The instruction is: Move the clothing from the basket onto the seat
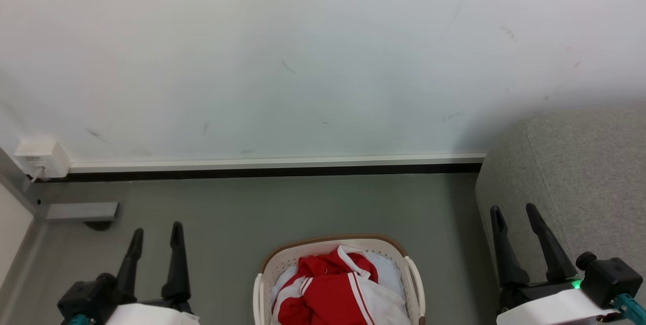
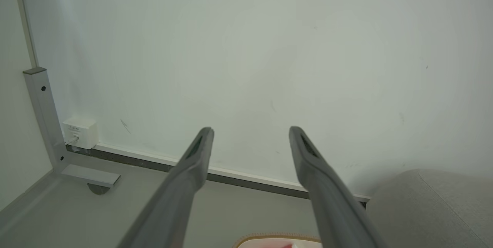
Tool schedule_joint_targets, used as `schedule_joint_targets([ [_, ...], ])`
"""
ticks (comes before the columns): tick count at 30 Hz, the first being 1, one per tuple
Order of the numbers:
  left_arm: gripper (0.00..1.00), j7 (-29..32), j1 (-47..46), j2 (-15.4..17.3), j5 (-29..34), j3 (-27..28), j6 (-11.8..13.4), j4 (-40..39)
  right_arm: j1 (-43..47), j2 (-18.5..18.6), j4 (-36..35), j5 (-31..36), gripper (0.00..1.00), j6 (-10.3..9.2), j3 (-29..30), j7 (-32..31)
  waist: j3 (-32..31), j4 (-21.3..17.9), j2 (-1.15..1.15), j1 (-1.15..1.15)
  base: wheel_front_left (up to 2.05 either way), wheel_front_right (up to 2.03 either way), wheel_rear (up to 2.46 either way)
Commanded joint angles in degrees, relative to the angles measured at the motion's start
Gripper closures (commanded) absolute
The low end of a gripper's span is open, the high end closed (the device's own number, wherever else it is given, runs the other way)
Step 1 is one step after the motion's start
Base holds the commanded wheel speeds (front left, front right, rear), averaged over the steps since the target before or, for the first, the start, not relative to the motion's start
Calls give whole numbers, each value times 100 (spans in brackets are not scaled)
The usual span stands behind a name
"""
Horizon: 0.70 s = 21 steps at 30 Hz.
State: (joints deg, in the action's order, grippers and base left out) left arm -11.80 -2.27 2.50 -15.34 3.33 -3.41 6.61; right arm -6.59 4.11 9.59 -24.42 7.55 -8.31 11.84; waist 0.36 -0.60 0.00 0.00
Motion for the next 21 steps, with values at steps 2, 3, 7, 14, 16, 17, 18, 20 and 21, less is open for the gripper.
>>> schedule_joint_targets([
  [2, 0, -68, 25, 49, 213, 9, 12, -61, -67, 31, -29, 168, 0, -9, -16, 69, 3, -4, 0, 0, 0, 0, 0],
  [3, 0, -85, 27, 49, 268, 9, 14, -64, -67, 30, -30, 210, 0, -9, -21, 78, 4, -5, 0, 0, 0, 0, 0],
  [7, 0, -132, 31, 52, 434, 14, 21, -76, -68, 27, -26, 359, 0, -10, -51, 127, 7, -12, 0, 0, 0, 0, 0],
  [14, 0, -218, 32, 55, 762, 17, 12, -74, -64, 2, -48, 562, 0, -10, -38, 199, 12, -15, 0, 0, 0, 0, 0],
  [16, 0, -226, 31, 56, 843, 16, 9, -70, -69, -5, -51, 631, 0, -11, -49, 224, 15, -15, 0, 0, 0, 0, 0],
  [17, 0, -241, 30, 56, 884, 17, 8, -68, -73, -9, -53, 674, 0, -11, -56, 240, 16, -15, 0, 0, 0, 0, 0],
  [18, 0, -256, 27, 56, 930, 16, 8, -68, -77, -12, -54, 700, 0, -11, -62, 252, 18, -15, 0, 0, 0, 0, 0],
  [20, 0, -263, 21, 56, 1013, 17, 8, -73, -80, -17, -59, 750, 0, -11, -70, 261, 22, -14, 0, 0, 0, 0, 0],
  [21, 0, -279, 19, 57, 1055, 21, 9, -76, -81, -20, -61, 789, 0, -11, -77, 277, 23, -14, 0, 0, 0, 0, 0],
])
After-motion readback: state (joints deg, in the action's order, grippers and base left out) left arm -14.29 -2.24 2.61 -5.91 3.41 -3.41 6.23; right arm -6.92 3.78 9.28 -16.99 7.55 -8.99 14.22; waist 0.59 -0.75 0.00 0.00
